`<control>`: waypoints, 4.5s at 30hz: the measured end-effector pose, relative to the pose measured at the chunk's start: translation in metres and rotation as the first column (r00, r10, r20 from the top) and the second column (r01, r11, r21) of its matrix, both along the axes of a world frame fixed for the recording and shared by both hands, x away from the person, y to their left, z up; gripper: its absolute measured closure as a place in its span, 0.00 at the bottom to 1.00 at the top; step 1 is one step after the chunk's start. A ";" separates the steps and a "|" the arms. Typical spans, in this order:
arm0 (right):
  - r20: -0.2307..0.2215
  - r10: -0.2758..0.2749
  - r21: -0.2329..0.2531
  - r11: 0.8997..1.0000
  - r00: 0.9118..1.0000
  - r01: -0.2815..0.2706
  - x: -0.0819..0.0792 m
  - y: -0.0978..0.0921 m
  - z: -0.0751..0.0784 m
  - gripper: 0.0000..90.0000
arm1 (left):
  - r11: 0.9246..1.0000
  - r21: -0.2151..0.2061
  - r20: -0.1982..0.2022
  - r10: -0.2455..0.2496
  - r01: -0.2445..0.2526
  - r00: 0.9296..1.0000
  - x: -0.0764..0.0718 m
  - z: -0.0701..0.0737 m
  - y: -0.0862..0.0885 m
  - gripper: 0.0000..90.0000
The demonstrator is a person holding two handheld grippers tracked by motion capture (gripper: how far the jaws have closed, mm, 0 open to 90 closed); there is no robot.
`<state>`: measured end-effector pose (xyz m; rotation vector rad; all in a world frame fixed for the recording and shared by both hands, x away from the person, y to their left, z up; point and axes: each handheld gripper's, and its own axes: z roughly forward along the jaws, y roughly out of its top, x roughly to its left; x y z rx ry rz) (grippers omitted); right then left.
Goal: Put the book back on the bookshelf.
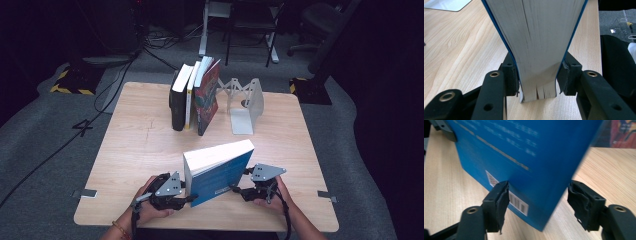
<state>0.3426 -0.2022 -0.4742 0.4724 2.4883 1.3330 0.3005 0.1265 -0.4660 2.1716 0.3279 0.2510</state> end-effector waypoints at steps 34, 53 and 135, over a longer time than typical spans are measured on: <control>0.128 0.125 0.049 0.990 0.984 -0.132 -0.041 0.017 0.059 0.64 | 0.978 -0.059 -0.010 0.198 -0.198 0.980 0.022 -0.003 -0.001 0.37; 0.135 0.029 0.000 1.000 0.990 -0.030 -0.051 -0.011 0.079 0.62 | 0.987 -0.062 0.007 0.147 -0.146 0.989 0.041 -0.002 -0.042 0.30; -0.057 -0.122 -0.035 0.992 0.991 0.120 -0.027 -0.005 0.149 0.68 | 0.934 0.155 -0.130 0.343 -0.323 0.930 0.000 -0.039 0.047 0.18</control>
